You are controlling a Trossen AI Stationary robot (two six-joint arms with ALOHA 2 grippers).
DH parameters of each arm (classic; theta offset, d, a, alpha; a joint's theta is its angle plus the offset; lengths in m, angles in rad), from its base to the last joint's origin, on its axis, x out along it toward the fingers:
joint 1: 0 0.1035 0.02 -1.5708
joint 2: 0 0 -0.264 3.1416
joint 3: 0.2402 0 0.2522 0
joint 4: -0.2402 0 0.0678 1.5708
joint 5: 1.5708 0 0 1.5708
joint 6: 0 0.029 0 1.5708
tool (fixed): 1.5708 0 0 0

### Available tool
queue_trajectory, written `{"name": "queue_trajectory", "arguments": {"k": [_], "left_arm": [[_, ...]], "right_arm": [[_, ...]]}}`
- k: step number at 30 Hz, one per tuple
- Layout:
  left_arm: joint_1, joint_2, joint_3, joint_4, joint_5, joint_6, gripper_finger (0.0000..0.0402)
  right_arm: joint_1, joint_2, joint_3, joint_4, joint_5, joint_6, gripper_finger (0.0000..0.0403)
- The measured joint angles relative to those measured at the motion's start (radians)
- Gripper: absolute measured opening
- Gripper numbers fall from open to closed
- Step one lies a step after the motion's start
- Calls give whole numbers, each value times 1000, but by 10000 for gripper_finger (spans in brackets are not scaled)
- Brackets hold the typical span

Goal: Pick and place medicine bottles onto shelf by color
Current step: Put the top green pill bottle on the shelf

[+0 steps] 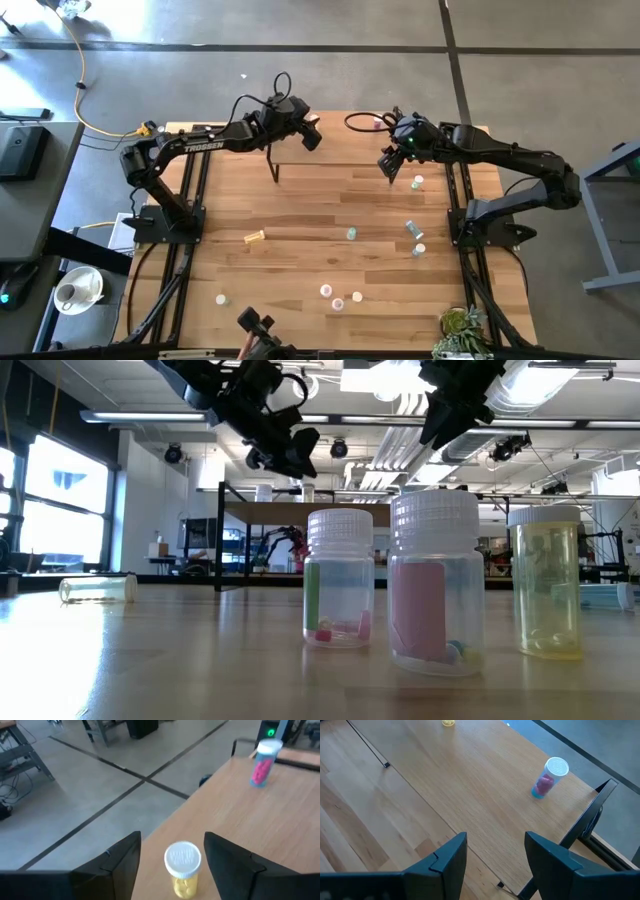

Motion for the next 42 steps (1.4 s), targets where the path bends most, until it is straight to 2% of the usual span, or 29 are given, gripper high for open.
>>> {"name": "queue_trajectory", "arguments": {"k": [10,20,24,27,30,42], "left_arm": [[-38,-133,0,-42,35,0,208],[-118,-267,0,-246,57,42,209],[-142,-299,-11,-316,148,50,209],[-161,-317,-42,-315,236,24,208],[-190,-325,-90,-268,273,3,207],[-255,-324,-283,-29,280,-47,207]], "right_arm": [[0,0,0,0,0,-8,190],[0,-25,0,-23,1,-8,190],[2,-75,0,-52,7,16,190],[9,-116,0,-81,16,50,190],[28,-153,0,-134,23,89,190],[191,-198,-1,-454,196,343,190]]}}
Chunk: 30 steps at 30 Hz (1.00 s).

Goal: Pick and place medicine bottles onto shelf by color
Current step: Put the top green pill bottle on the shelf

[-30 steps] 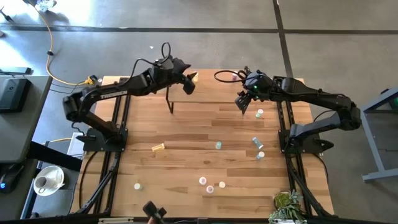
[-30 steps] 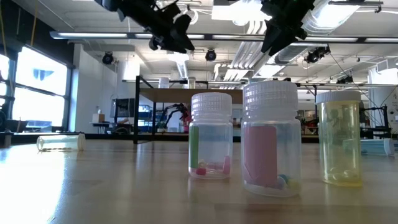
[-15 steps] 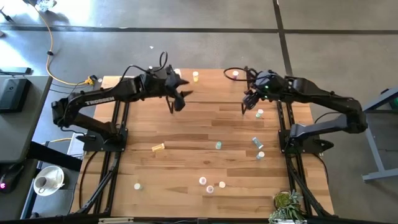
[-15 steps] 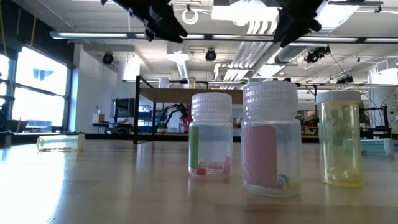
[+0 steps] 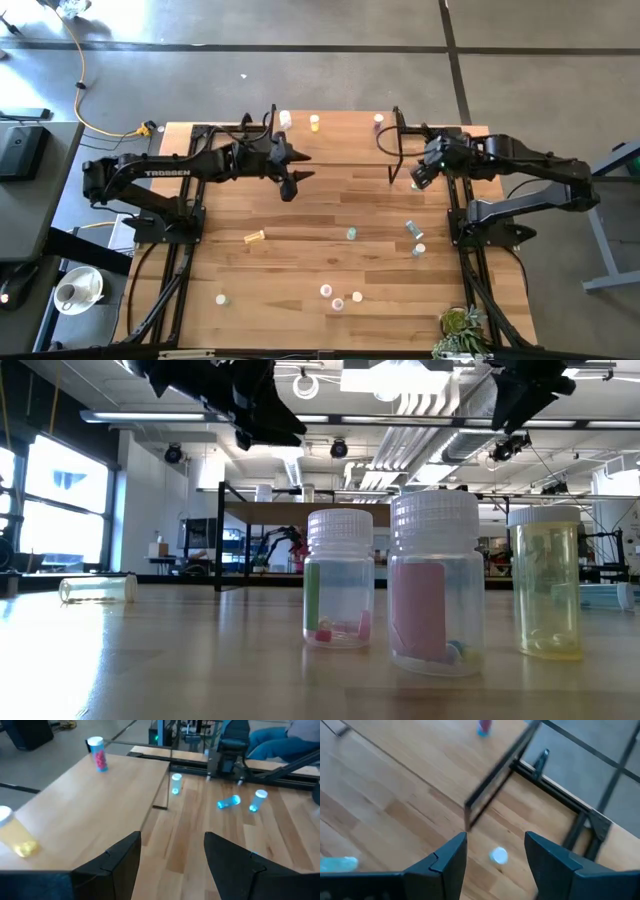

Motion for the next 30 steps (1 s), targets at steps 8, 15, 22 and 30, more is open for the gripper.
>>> {"name": "queue_trajectory", "arguments": {"k": [8,15,22,30], "left_arm": [[-68,-1,-86,60,0,-30,207],[-144,-1,-110,86,-1,-35,207],[-234,-1,-110,98,-1,-36,207],[-331,-1,-110,99,-3,-52,207]], "right_arm": [[81,-35,-146,-12,29,96,190],[88,-96,-296,-6,32,207,190],[85,-181,-416,22,32,328,190],[29,-263,-556,162,29,430,190]]}}
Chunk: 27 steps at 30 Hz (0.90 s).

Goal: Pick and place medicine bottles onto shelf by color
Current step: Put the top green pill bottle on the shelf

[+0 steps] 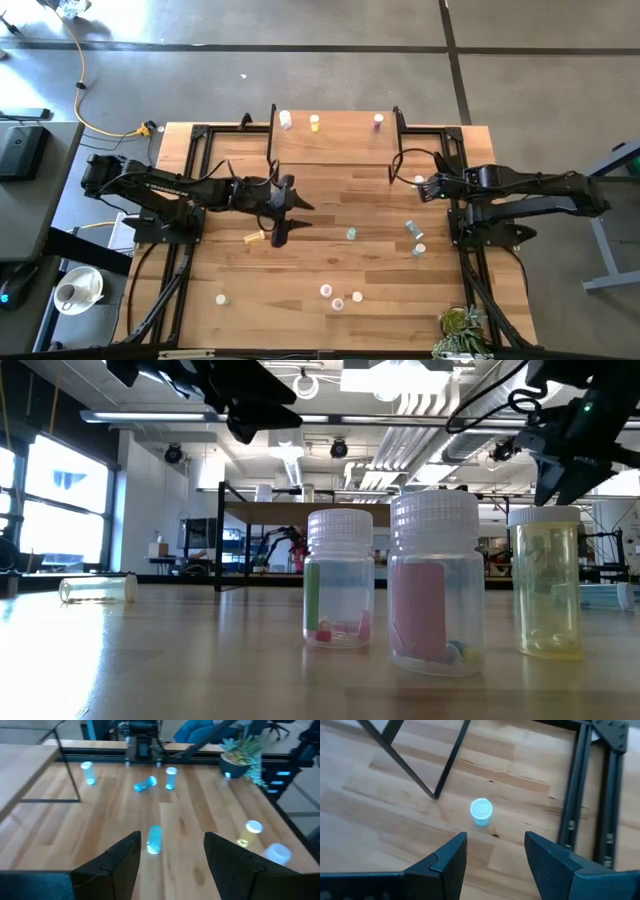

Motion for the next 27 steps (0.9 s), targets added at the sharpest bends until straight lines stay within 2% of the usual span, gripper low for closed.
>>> {"name": "queue_trajectory", "arguments": {"k": [10,20,27], "left_arm": [[-75,0,0,0,-2,12,207],[-107,0,0,0,-74,20,207],[-107,0,0,-1,-77,20,207]], "right_arm": [[-121,-3,-100,271,4,-63,190],[-193,-4,-205,371,-3,-37,190],[-197,-3,-256,448,-3,-37,190]]}}
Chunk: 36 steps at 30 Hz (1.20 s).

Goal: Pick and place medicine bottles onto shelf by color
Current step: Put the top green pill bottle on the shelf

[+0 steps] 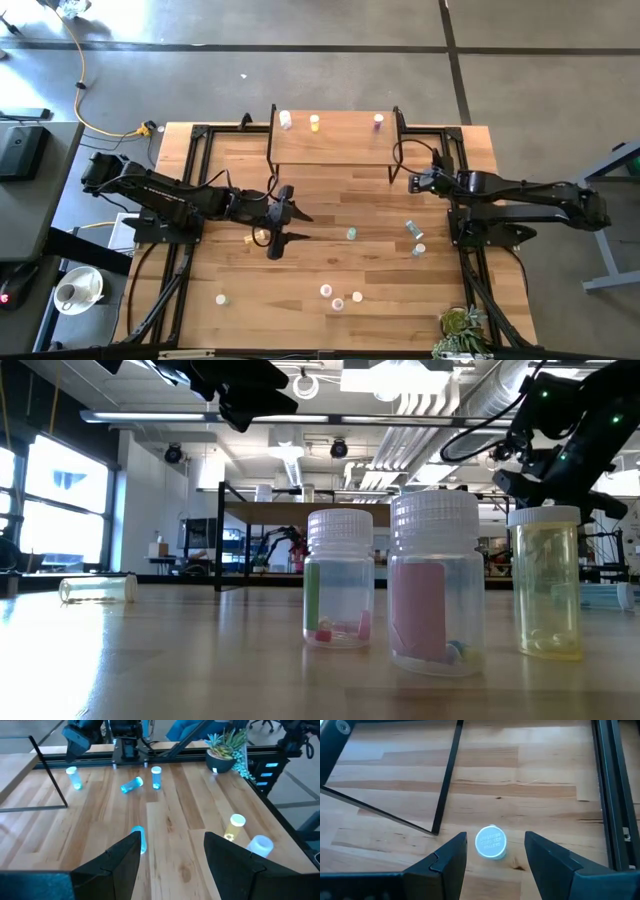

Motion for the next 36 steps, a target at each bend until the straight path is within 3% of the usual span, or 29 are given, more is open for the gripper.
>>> {"name": "queue_trajectory", "arguments": {"k": [12,36], "left_arm": [[0,0,0,0,0,0,207],[0,0,0,0,0,0,207]], "right_arm": [[-1,18,-6,55,31,0,190],[-1,284,-6,125,46,36,190]]}}
